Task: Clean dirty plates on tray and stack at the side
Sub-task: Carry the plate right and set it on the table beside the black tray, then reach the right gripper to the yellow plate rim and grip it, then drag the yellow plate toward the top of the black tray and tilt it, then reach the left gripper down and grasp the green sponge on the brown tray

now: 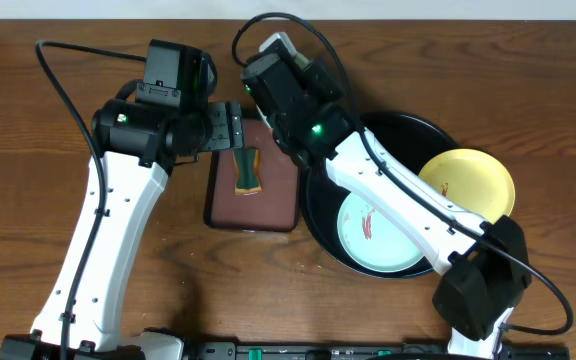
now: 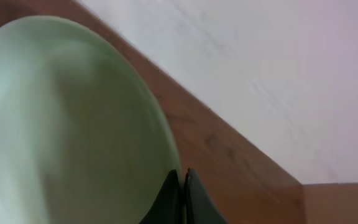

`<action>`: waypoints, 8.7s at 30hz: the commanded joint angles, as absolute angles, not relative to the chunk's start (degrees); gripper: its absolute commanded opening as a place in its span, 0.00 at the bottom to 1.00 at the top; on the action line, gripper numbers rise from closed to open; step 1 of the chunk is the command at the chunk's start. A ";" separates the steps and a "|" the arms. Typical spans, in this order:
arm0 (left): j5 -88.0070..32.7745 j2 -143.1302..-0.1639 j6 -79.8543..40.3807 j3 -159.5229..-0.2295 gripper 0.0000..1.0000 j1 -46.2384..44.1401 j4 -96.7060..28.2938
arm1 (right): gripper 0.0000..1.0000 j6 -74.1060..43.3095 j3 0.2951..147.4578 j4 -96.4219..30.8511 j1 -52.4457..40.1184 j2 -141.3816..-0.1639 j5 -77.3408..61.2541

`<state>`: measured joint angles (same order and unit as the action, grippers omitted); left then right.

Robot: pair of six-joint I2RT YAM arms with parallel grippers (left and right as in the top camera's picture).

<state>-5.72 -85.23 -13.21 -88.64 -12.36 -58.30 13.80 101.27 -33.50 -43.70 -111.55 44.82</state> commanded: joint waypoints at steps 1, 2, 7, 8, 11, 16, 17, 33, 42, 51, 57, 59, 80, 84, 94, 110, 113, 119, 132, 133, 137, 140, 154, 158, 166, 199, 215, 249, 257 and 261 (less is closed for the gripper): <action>-5.96 -85.08 -12.67 -89.12 0.85 -12.01 -58.46 | 0.01 8.03 102.13 -34.72 -43.46 -109.60 42.04; -5.96 -85.08 -12.67 -89.12 0.85 -12.01 -58.46 | 0.01 5.89 102.13 -35.64 -43.11 -109.60 39.64; -5.96 -85.08 -12.67 -89.12 0.85 -12.01 -58.48 | 0.01 -11.03 102.17 -42.57 -34.74 -109.23 18.90; -5.96 -85.08 -12.67 -89.12 0.85 -12.01 -58.46 | 0.01 -12.62 102.17 -43.20 -32.77 -108.99 15.11; -5.96 -85.08 -12.67 -89.12 0.85 -12.01 -58.48 | 0.01 -18.85 102.17 -46.19 -23.27 -107.46 0.56; -5.96 -85.08 -12.67 -89.12 0.85 -12.01 -58.46 | 0.01 -22.90 102.17 -49.28 -9.58 -106.02 -16.03; -5.96 -85.08 -12.67 -89.12 0.85 -12.01 -58.46 | 0.01 -23.53 102.17 -49.93 -6.52 -106.00 -18.85; -5.96 -85.08 -12.67 -89.12 0.85 -12.01 -58.48 | 0.01 -19.44 95.96 -62.72 41.17 -106.08 -6.57; -5.96 -85.08 -12.67 -89.12 0.85 -12.01 -58.48 | 0.01 -18.13 83.35 -56.47 43.92 -106.08 -2.74; -5.96 -85.08 -12.67 -89.12 0.85 -12.01 -58.46 | 0.03 -13.63 80.64 -52.56 43.79 -106.06 -0.10; -5.96 -85.08 -12.67 -89.12 0.85 -12.01 -58.46 | 0.33 -12.53 80.66 -52.49 43.79 -106.04 -5.30; -5.96 -85.08 -12.67 -89.12 0.85 -12.01 -58.46 | 0.40 -12.58 80.66 -52.49 43.79 -105.75 -8.27; -5.96 -85.08 -12.67 -89.12 0.85 -12.01 -58.48 | 0.52 -6.76 78.98 -63.57 11.64 -91.68 -9.34; -5.96 -85.08 -12.67 -89.12 0.85 -12.01 -58.46 | 0.51 -7.05 73.76 -61.98 4.84 -92.97 -7.09; -5.96 -85.08 -12.67 -89.12 0.85 -12.01 -58.46 | 0.50 -9.17 58.37 -51.00 -4.60 -93.08 -2.83; -5.96 -85.08 -12.67 -89.12 0.85 -12.01 -58.46 | 0.01 -11.77 55.24 -38.33 -8.58 -92.99 0.10; -5.96 -85.08 -12.67 -89.12 0.85 -12.01 -58.46 | 0.01 -8.27 55.35 -33.45 -8.58 -92.99 -2.55; -5.96 -85.08 -12.67 -89.12 0.85 -12.01 -58.46 | 0.02 -7.42 56.16 -34.46 -8.25 -92.47 -4.58; -5.96 -85.08 -12.67 -89.12 0.85 -12.01 -58.46 | 0.26 -8.43 66.35 -51.44 18.57 -88.40 -6.26; -5.96 -85.08 -12.67 -89.12 0.85 -12.01 -58.46 | 0.26 -8.10 65.36 -51.18 20.93 -88.73 -6.37; -5.96 -85.08 -12.67 -89.12 0.85 -12.01 -58.46 | 0.31 -3.90 62.37 -49.43 26.50 -89.84 -14.44; -5.96 -85.08 -12.67 -89.12 0.85 -12.01 -58.46 | 0.35 -2.96 61.30 -48.60 25.76 -89.93 -14.72; -5.96 -85.08 -12.67 -89.12 0.85 -12.01 -58.46 | 0.31 -6.33 55.42 -43.05 25.41 -90.04 -10.94; -5.96 -85.08 -12.67 -89.12 0.85 -12.01 -58.46 | 0.29 -6.42 52.73 -41.23 25.41 -90.04 -11.03; -5.96 -85.08 -12.67 -89.12 0.85 -12.01 -58.46 | 0.01 -9.08 54.83 -39.62 25.41 -89.34 -12.82; -5.96 -85.08 -12.67 -89.12 0.85 -12.01 -58.46 | 0.13 -21.37 64.53 -25.58 0.75 -106.26 -5.98; -12.45 -85.32 -14.20 -89.10 0.85 -12.10 -59.05 | 0.21 2.61 76.55 -35.83 5.19 -106.76 -9.82; -12.43 -92.64 -14.20 -84.23 0.84 -12.34 -57.39 | 0.01 -2.63 76.55 -34.15 5.17 -115.94 -13.06; -11.16 -105.86 -14.22 -84.23 0.81 -12.36 -54.96 | 0.01 -2.96 76.55 -37.12 5.17 -112.18 -12.36; -11.11 -112.49 -14.20 -84.23 0.69 -12.34 -53.39 | 0.01 -2.96 76.55 -37.85 5.17 -111.61 -12.27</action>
